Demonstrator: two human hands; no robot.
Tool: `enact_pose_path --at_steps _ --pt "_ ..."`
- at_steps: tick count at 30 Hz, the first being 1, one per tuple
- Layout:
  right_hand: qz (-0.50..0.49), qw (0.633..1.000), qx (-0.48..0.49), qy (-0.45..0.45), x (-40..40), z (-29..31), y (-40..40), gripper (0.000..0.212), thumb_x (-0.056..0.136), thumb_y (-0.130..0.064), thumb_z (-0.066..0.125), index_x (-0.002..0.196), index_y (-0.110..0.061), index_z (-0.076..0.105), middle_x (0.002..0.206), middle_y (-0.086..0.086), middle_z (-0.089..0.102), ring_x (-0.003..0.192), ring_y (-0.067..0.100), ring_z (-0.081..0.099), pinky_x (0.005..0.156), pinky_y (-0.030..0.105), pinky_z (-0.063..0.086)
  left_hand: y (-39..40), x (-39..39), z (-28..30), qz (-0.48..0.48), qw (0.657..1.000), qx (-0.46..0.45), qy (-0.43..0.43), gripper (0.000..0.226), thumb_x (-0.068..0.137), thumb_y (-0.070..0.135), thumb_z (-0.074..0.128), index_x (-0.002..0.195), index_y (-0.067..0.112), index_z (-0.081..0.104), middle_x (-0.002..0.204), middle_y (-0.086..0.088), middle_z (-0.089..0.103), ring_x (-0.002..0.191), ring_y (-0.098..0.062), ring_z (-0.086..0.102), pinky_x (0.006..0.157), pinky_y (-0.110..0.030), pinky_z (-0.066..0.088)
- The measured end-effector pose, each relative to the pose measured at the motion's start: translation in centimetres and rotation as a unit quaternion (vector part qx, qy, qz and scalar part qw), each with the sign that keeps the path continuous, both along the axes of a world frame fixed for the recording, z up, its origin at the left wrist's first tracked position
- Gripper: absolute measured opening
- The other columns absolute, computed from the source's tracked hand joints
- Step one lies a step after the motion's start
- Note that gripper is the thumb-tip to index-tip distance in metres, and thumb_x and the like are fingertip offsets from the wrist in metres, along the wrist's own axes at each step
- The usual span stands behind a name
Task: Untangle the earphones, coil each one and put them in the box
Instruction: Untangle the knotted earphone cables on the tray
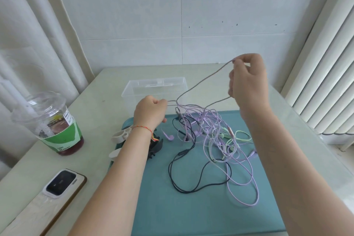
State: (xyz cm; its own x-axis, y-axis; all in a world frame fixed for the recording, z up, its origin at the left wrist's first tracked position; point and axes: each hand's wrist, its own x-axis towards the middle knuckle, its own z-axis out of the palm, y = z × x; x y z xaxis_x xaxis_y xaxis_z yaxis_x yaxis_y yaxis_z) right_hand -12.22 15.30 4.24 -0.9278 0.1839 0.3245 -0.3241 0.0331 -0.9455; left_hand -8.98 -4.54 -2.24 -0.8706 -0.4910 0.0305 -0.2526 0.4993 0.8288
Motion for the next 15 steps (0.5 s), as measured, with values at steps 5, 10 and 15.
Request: enact_pose_path --at_steps 5,10,15 --pt "0.061 0.991 0.119 -0.021 -0.1 -0.5 -0.1 0.010 0.093 -0.019 0.052 0.084 -0.021 0.058 0.048 -0.010 0.044 0.042 0.013 0.032 0.043 0.022 0.026 0.9 0.2 1.0 -0.031 0.994 -0.055 0.092 0.021 0.088 0.010 0.049 0.102 0.019 0.064 0.106 0.007 0.064 0.092 -0.010 0.057 0.079 -0.026 0.042" --pt "0.116 0.967 0.226 -0.002 0.8 -0.6 -1.0 0.008 0.091 -0.028 0.058 0.086 -0.023 0.061 0.039 -0.014 0.045 0.036 0.004 0.035 0.038 0.018 0.029 3.1 1.1 2.1 -0.335 0.923 0.161 0.102 0.019 0.091 0.023 0.066 0.109 0.019 0.068 0.096 0.000 0.073 0.093 -0.014 0.068 0.094 -0.027 0.050" --pt "0.004 0.996 0.052 0.067 0.3 0.2 0.0 0.012 0.094 -0.020 0.054 0.082 -0.024 0.052 0.053 -0.003 0.042 0.047 0.014 0.032 0.044 0.023 0.025 1.8 0.3 0.4 -0.169 0.983 -0.022 0.075 0.015 0.090 0.019 0.061 0.081 0.025 0.071 0.077 0.008 0.072 0.077 -0.009 0.069 0.085 -0.030 0.053"
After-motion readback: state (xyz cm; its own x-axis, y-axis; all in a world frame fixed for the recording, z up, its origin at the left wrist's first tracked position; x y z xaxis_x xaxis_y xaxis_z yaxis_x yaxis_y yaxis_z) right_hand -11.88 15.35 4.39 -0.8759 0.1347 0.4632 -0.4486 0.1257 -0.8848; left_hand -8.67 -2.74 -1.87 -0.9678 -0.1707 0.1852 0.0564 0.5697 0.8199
